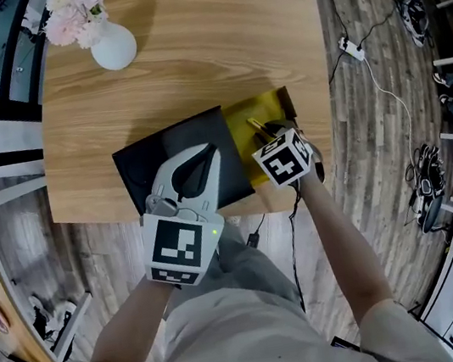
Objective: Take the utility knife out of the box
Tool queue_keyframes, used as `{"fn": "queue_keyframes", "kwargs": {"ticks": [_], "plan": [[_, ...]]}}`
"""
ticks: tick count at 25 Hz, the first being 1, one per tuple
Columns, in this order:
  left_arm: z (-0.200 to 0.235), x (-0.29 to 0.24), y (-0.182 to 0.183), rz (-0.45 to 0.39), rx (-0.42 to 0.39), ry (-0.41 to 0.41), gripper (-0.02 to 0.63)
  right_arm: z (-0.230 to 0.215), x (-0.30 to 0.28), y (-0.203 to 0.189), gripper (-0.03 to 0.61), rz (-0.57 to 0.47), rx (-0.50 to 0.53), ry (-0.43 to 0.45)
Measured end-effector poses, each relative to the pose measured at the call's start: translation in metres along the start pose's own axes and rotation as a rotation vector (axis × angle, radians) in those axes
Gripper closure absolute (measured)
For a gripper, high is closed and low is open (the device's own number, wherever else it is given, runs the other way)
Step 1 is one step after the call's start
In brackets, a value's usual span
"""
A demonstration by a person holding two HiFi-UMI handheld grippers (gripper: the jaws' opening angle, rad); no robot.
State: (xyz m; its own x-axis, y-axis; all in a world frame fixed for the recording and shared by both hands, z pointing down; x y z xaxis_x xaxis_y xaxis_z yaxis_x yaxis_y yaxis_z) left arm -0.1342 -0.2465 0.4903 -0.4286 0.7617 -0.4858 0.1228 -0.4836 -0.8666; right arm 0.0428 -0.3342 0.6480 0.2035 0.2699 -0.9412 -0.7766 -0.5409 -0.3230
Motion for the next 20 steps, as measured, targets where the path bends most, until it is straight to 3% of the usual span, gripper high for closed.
{"fn": "queue_keyframes", "kwargs": {"ticks": [5, 11, 20], "plan": [[0.005, 0.002, -0.009, 0.013, 0.074, -0.007, 0.612, 0.007, -0.003, 0.002, 0.526, 0.008, 0.015, 0.018], [0.005, 0.009, -0.010, 0.007, 0.082, 0.009, 0.612, 0.006, 0.001, 0.000, 0.531, -0.010, -0.016, 0.008], [0.000, 0.026, 0.018, -0.055, 0.062, 0.039, 0.612, -0.011, 0.083, 0.019, 0.531, -0.249, -0.165, -0.033]]}}
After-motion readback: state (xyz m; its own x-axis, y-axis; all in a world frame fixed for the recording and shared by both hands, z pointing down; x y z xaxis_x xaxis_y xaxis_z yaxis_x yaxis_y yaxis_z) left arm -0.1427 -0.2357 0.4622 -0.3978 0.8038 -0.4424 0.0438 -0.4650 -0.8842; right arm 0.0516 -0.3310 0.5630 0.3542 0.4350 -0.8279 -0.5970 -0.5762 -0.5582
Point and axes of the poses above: the fingertips, and each gripper's own axes: x backward along the fingers, z to its left, y out of its top, the point moved 9 cm from there along x, backward along the fingers, and after that the axes turned 1 degree about -x, right-handed, at the moved point
